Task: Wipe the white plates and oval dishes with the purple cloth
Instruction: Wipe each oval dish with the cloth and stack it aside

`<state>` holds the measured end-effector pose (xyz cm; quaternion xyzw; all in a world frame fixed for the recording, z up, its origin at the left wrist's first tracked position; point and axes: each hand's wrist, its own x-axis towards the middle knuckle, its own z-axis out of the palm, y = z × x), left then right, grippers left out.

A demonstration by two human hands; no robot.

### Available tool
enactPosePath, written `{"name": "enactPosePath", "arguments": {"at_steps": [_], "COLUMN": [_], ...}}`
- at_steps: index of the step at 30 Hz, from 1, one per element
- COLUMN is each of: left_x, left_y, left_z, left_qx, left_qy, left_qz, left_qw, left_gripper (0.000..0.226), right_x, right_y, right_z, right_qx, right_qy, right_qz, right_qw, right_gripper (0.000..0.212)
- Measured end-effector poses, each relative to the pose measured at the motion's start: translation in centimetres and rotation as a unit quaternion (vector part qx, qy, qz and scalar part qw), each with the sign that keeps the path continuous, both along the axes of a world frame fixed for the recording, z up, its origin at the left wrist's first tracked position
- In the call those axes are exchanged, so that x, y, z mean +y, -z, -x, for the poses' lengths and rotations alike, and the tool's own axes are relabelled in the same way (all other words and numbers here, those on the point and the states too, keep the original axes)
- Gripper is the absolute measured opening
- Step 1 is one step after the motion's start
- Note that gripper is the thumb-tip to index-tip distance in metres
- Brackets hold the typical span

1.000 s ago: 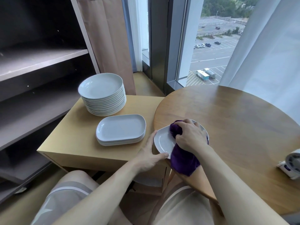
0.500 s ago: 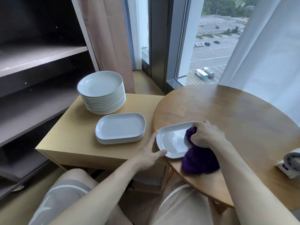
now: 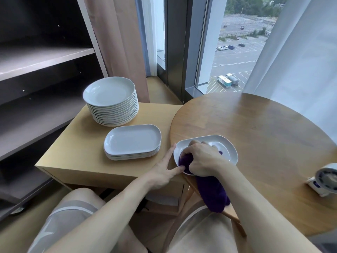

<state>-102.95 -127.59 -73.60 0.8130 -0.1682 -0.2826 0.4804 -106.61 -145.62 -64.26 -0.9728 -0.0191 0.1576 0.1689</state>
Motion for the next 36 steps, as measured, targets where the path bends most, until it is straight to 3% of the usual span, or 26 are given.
{"name": "enactPosePath", "arguments": {"at_steps": [7, 14, 27, 36], "left_x": [-0.1, -0.6, -0.9, -2.0], "left_y": [-0.1, 0.2, -0.2, 0.4], "left_z": [-0.1, 0.7, 1.5, 2.1], "left_qx": [0.042, -0.024, -0.043, -0.087], "left_qy": [0.017, 0.0, -0.014, -0.049], "left_qz": [0.044, 0.053, 0.055, 0.019], "left_qw": [0.998, 0.998, 0.997, 0.995], "left_gripper": [0.081, 0.079, 0.072, 0.07], "right_x": [-0.1, -0.2, -1.0, -4.0], "right_y": [0.6, 1.2, -1.4, -2.7], "right_z": [-0.1, -0.2, -0.5, -0.2], "right_qx": [-0.017, -0.037, 0.085, 0.125], "right_qy": [0.039, 0.052, -0.031, 0.081], "right_qz": [-0.055, -0.066, 0.003, 0.038], "right_qw": [0.998, 0.996, 0.996, 0.988], "right_gripper": [0.059, 0.06, 0.062, 0.044]}}
